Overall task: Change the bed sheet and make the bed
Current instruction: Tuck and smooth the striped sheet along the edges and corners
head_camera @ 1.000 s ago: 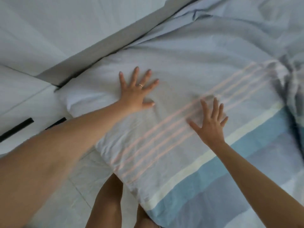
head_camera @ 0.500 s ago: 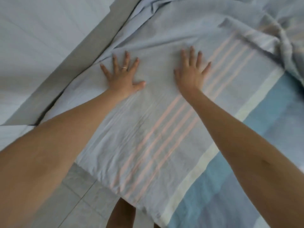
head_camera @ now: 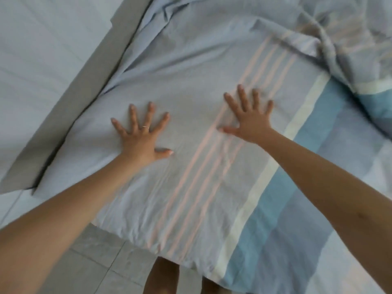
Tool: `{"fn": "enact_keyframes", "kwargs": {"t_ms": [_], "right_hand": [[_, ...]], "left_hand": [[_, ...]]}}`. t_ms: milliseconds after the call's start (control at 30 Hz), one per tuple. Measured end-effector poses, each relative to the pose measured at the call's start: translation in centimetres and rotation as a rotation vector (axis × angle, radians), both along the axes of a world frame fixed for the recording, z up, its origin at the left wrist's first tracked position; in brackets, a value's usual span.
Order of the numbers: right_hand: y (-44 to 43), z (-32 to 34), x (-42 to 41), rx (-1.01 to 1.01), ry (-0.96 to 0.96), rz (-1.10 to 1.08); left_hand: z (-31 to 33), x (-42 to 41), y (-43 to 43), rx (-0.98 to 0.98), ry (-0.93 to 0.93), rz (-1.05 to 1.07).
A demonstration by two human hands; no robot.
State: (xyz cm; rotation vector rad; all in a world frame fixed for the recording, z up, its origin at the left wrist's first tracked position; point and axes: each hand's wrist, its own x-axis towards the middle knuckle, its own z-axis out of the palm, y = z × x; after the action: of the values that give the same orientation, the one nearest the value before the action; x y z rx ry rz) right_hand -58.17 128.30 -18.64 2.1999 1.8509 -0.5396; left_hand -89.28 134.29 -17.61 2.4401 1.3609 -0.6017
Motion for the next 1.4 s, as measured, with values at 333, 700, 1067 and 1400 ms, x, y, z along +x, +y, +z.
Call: {"fn": "enact_keyframes", "kwargs": {"t_ms": [333, 700, 1067, 1400], "right_hand": [[14.7, 0.0, -1.1, 0.153, -0.044, -0.004], [16.5, -2.4, 1.9, 0.398, -0.064, -0.090], [17.2, -1.2, 2.0, 0.318, 0.045, 0.052], [27.1, 8.0, 5.9, 0.375, 0.466, 0.292]], "left_hand": [[0.3, 5.2, 12.0, -0.348, 0.132, -0.072], [1.3, 6.8, 13.2, -0.502, 0.229, -0.043], [9.6, 7.4, 10.5, -0.197, -0.382, 0.347], [13.0, 16.8, -2.8, 0.032, -0.569, 0.779]]}}
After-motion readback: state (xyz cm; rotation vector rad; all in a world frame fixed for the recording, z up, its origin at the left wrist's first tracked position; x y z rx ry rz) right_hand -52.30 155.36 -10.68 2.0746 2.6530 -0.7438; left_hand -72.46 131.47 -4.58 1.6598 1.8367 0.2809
